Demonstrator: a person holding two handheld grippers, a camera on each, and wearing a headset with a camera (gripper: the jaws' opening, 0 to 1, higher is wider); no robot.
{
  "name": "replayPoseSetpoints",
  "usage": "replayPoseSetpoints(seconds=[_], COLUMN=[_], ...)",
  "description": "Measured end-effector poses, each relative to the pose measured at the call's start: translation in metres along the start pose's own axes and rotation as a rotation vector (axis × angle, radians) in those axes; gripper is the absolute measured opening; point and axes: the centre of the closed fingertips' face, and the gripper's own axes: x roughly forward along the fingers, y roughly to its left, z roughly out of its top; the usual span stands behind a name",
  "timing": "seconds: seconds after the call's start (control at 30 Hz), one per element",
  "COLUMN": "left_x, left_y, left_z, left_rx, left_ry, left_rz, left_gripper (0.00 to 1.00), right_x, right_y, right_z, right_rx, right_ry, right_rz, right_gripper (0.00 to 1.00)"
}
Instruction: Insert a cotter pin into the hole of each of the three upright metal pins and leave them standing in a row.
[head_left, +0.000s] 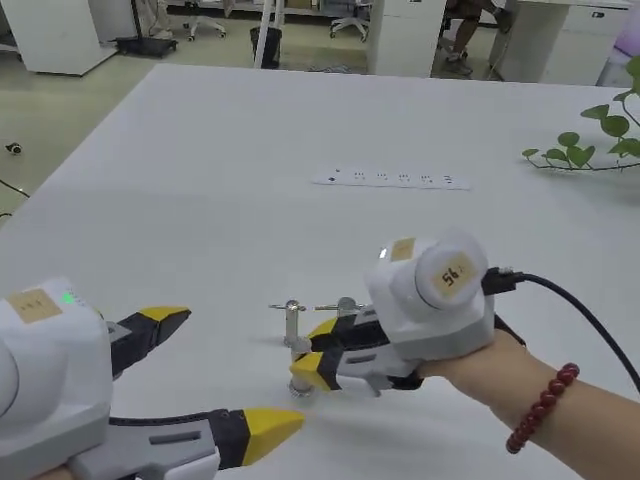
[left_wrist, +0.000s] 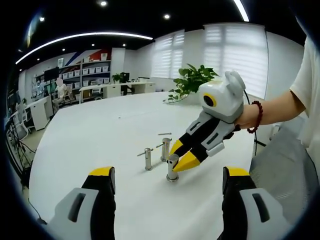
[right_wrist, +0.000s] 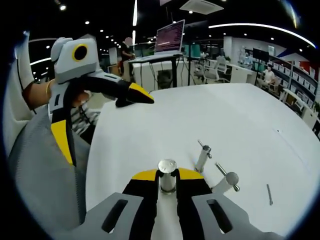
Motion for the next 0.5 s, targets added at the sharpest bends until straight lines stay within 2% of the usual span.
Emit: replayPoseSetpoints(seconds=[0.5], left_x=[0.003], left_y=[-0.005], left_z=[-0.004], left_rx=[-0.002], left_ry=[0.009], left_rz=[-0.01], left_gripper=[0.88], right_x=[-0.01], right_y=[-0.007], right_z=[-0.022], right_rx=[-0.014], right_ry=[0.03], right_rz=[-0.036], right_gripper=[0.13])
